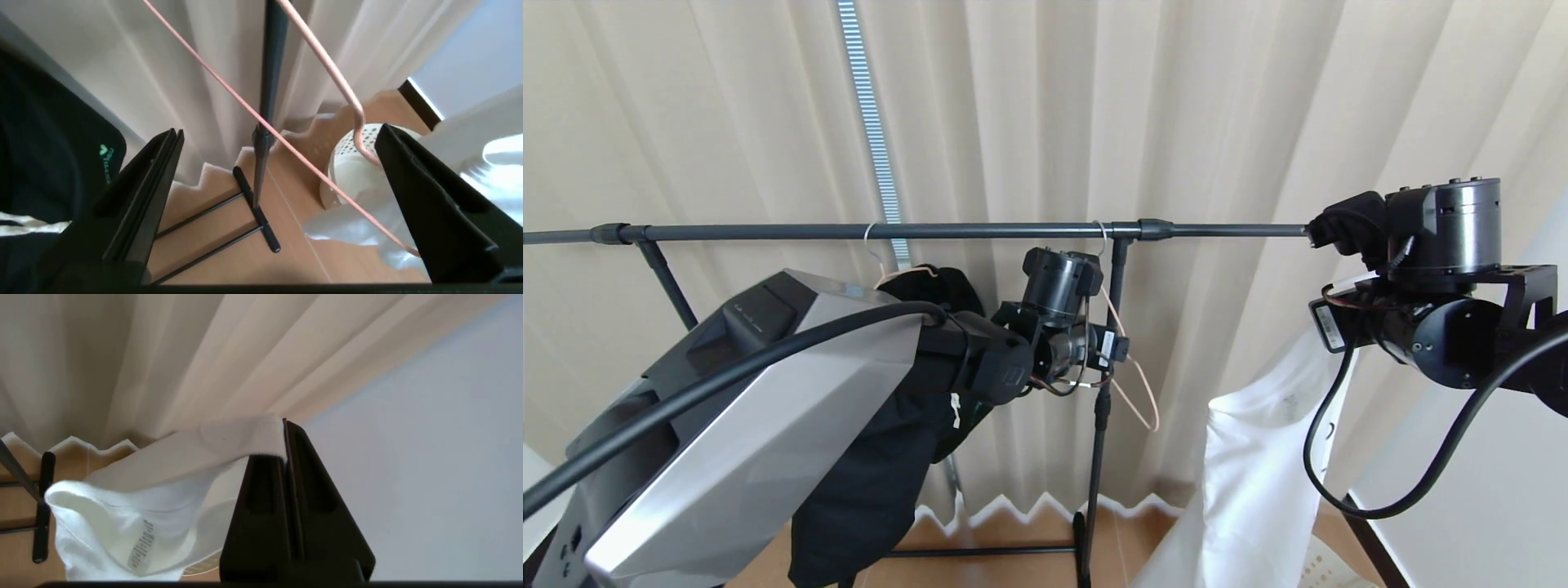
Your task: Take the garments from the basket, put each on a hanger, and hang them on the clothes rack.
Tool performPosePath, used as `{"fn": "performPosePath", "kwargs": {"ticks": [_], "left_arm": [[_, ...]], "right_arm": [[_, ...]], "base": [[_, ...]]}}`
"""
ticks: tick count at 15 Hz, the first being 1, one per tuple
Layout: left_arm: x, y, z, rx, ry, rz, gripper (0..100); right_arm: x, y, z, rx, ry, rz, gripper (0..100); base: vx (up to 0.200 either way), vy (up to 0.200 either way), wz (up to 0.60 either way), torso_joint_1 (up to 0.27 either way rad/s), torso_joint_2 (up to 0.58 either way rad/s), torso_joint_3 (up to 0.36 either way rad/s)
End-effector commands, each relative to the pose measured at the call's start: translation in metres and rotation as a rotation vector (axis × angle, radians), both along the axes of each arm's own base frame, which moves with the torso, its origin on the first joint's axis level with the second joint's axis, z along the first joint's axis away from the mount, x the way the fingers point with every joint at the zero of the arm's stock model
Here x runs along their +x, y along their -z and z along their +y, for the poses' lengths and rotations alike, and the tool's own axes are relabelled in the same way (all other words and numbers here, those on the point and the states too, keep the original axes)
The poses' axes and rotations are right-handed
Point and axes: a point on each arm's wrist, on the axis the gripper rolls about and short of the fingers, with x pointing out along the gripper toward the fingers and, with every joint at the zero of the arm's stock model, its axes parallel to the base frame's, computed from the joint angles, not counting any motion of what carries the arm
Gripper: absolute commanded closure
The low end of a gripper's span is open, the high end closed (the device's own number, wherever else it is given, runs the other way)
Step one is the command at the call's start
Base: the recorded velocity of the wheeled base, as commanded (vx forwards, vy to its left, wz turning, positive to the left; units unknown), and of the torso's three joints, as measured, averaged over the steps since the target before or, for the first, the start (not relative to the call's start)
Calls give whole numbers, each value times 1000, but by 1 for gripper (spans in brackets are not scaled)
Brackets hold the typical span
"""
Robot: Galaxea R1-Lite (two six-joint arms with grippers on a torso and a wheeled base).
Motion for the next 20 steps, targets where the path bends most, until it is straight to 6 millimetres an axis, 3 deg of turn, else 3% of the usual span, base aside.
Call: {"fn": "performPosePath", "kwargs": {"ticks": [1,8,14,19,20], "left_arm": [[7,14,-4,-1,23,19,0],[12,9,-11,-103,114,-45,0],[22,34,-18,-54,114,-22,0],[21,34,-15,-33,71,-22,0],[15,21,-5,-29,44,-28,0]], "right_arm": [[1,0,0,0,0,-1,100],[4,3,2,0,-1,-3,100],[4,3,2,0,-1,-4,100],[4,3,2,0,-1,-4,100],[4,3,2,0,-1,-4,100]], "base": [[0,0,0,0,0,0],[0,0,0,0,0,0],[0,0,0,0,0,0],[0,0,0,0,0,0],[0,0,0,0,0,0]]}}
